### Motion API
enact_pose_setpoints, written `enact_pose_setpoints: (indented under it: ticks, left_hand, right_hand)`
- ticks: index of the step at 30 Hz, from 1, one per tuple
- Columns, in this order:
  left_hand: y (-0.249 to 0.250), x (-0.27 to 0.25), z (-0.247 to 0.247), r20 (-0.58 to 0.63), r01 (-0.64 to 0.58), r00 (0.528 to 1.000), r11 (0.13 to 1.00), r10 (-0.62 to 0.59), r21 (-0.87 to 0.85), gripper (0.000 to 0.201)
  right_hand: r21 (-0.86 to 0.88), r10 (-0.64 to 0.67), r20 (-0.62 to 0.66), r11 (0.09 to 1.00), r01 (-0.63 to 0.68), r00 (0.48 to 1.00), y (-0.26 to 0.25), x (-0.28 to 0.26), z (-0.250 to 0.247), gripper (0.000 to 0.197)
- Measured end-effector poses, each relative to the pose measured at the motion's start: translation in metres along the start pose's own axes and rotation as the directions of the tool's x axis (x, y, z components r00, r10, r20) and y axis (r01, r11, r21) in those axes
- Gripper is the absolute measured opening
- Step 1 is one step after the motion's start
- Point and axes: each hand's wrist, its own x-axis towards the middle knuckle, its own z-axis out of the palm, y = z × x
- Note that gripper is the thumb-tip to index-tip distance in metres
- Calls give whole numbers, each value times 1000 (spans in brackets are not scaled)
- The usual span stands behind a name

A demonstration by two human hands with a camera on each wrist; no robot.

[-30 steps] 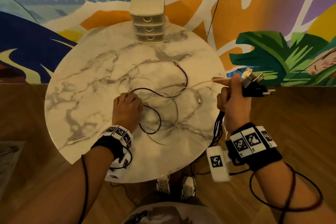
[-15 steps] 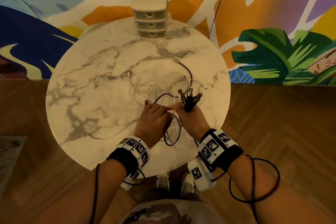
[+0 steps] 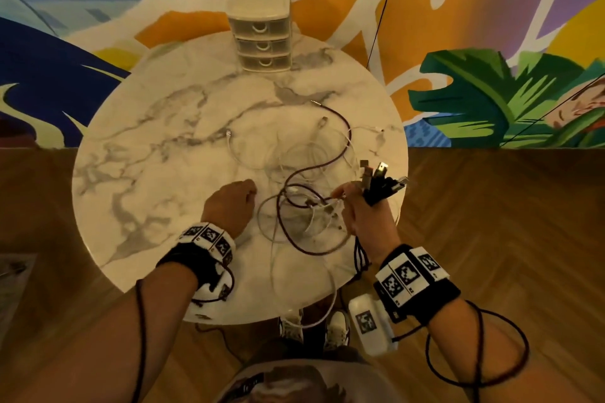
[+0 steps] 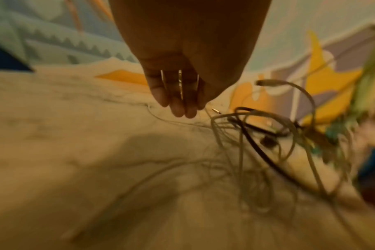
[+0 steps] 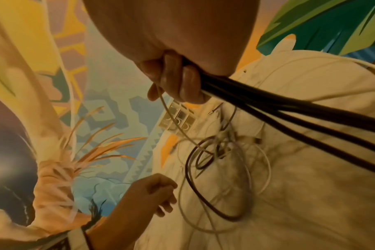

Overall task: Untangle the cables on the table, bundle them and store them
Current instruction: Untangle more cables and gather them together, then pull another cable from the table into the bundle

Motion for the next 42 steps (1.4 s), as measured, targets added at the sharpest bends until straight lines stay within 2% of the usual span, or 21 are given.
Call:
enact_pose_setpoints:
  ticks: [1, 3, 5, 7, 10, 12, 15, 17, 19, 20, 22, 24, 25, 30, 32, 33, 35, 37, 39, 41, 42]
  left_hand:
    - [7, -2, 0, -58, 19, 998, 994, -25, -107, 17]
    - [25, -7, 3, -207, -120, 976, 959, 67, -256, 21]
    - [45, -15, 12, -146, -303, 951, 919, 274, -252, 39]
    - [53, -18, 29, 7, -390, 919, 911, 394, -133, 51]
    - [51, -10, 41, 170, -247, 941, 936, 294, -252, 40]
    - [53, -7, 43, 199, -202, 935, 903, 292, -379, 38]
    - [58, -7, 39, 254, -5, 944, 777, 212, -629, 42]
    - [66, -5, 34, 354, 103, 905, 686, 236, -720, 41]
    - [73, -9, 36, 380, 17, 867, 742, 323, -670, 37]
    - [75, -9, 39, 369, -18, 872, 775, 321, -631, 27]
    - [75, 0, 39, 311, 24, 931, 820, 189, -571, 12]
    - [64, 21, 28, 207, 98, 978, 824, 23, -558, 14]
    - [57, 32, 16, 158, 94, 987, 839, -10, -536, 15]
    - [34, 63, -39, 126, -33, 987, 894, 100, -448, 15]
    - [26, 64, -43, 240, -3, 963, 894, 124, -449, 15]
    - [22, 63, -42, 347, 71, 930, 864, 124, -499, 15]
    - [8, 60, -39, 524, 299, 843, 705, 120, -643, 22]
    - [-5, 58, -42, 587, 429, 795, 542, 154, -723, 39]
    - [-13, 58, -44, 613, 459, 766, 503, 192, -732, 49]
    - [-17, 60, -44, 554, 439, 826, 498, 103, -748, 21]
    - [-24, 61, -44, 485, 429, 875, 497, -19, -754, 12]
  right_hand:
    - [-10, 5, 17, 1000, -4, 1000, 1, -1, 1, 33]
    - [-35, 10, 44, 999, -9, 999, -1, -1, 3, 32]
    - [-65, 21, 67, 998, -17, 998, -4, 0, 5, 34]
    - [-94, 40, 96, 995, -31, 995, -6, 0, 7, 34]
    - [-68, 62, 117, 996, -54, 991, -11, 0, 7, 32]
    - [-39, 72, 124, 997, -67, 990, -14, 0, 4, 32]
    - [-36, 72, 136, 997, -68, 988, -15, 1, 0, 31]
    - [-43, 71, 142, 997, -65, 987, -15, 2, -1, 31]
    - [-30, 78, 146, 997, -75, 986, -17, 3, -1, 31]
    - [-25, 82, 143, 997, -79, 986, -18, 3, 0, 30]
    - [-33, 81, 122, 996, -77, 989, -17, 4, 0, 31]
    - [-36, 78, 88, 997, -76, 993, -15, 4, -4, 32]
    - [-25, 78, 70, 997, -77, 994, -14, 4, -6, 32]
    - [2, 49, 109, 999, -49, 993, -18, 3, 1, 30]
    - [23, 30, 110, 999, -33, 994, -22, 5, 5, 31]
    - [41, 22, 101, 999, -26, 995, -24, 7, 5, 31]
    - [70, 20, 93, 997, -26, 995, -26, 10, 1, 32]
    - [68, 25, 101, 997, -32, 995, -26, 12, -3, 32]
    - [72, 28, 98, 997, -35, 995, -25, 11, -5, 31]
    - [97, 30, 66, 995, -36, 997, -25, 12, -7, 32]
    - [113, 35, 42, 993, -39, 999, -26, 13, -10, 32]
